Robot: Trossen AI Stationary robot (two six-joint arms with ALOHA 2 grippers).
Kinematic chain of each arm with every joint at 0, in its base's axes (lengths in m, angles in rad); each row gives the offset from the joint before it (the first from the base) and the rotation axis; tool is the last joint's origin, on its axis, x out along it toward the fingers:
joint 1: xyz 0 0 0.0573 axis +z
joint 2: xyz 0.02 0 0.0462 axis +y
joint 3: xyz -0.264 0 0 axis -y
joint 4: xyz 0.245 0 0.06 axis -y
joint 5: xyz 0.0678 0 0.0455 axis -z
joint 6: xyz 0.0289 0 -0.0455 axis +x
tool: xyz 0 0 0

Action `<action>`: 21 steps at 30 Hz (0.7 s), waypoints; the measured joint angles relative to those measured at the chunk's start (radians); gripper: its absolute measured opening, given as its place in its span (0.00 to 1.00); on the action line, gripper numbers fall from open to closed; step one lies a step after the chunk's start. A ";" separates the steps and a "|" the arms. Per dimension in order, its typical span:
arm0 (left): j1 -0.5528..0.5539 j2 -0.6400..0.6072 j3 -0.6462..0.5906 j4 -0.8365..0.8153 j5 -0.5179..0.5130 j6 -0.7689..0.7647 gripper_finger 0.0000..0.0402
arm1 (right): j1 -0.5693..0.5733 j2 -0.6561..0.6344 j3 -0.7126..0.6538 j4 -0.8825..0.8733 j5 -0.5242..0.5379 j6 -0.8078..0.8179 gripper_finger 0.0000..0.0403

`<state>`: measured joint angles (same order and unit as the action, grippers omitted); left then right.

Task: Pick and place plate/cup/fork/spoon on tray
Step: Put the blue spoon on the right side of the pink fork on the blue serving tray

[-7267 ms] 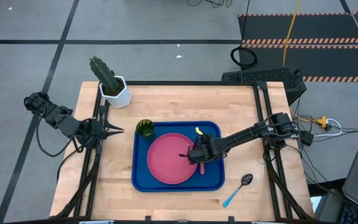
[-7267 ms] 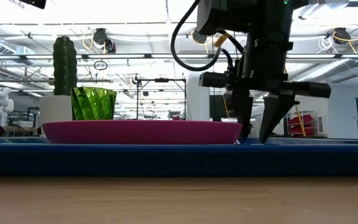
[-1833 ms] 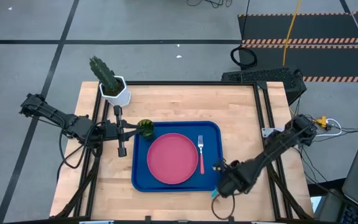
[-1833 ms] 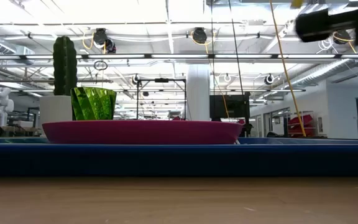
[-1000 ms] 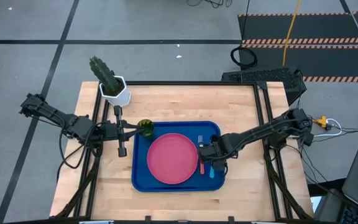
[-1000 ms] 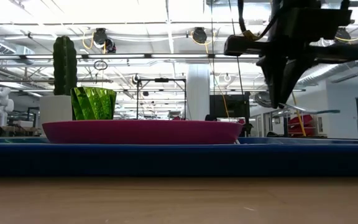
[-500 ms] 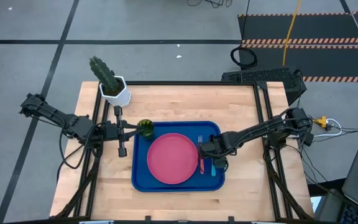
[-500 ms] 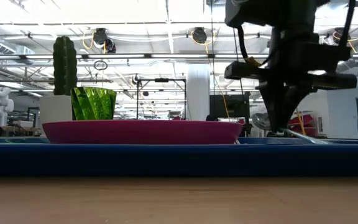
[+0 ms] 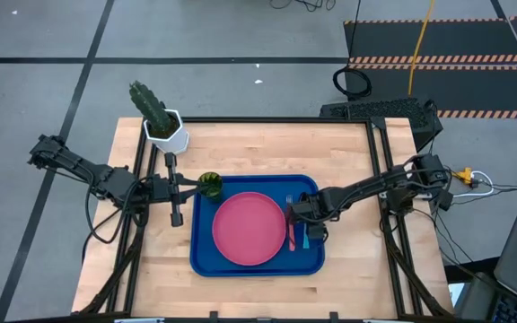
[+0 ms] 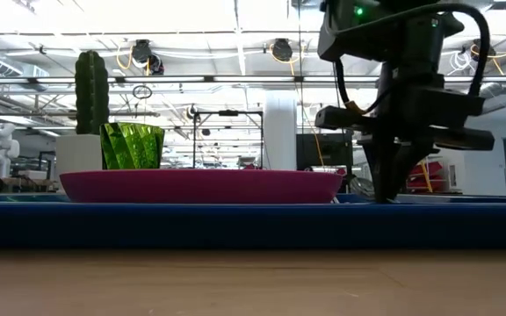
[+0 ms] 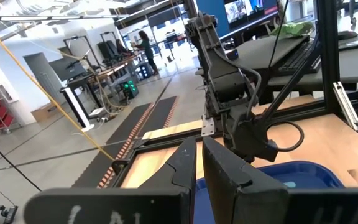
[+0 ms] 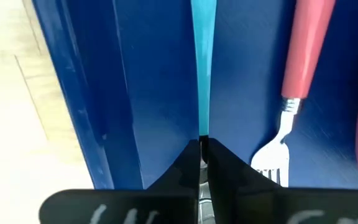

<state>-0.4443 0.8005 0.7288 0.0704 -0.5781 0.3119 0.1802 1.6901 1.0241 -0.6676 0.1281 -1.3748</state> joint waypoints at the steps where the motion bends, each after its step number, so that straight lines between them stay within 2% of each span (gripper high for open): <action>1: 0.000 0.000 0.000 0.000 0.000 0.000 0.08 | -0.004 0.000 0.000 0.003 0.000 0.000 0.00; 21: 0.000 0.000 0.000 0.000 0.000 -0.006 0.08 | -0.016 0.000 -0.023 0.013 -0.026 0.024 0.02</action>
<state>-0.4446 0.8009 0.7288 0.0703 -0.5778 0.3054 0.1641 1.6901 1.0012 -0.6548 0.1022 -1.3506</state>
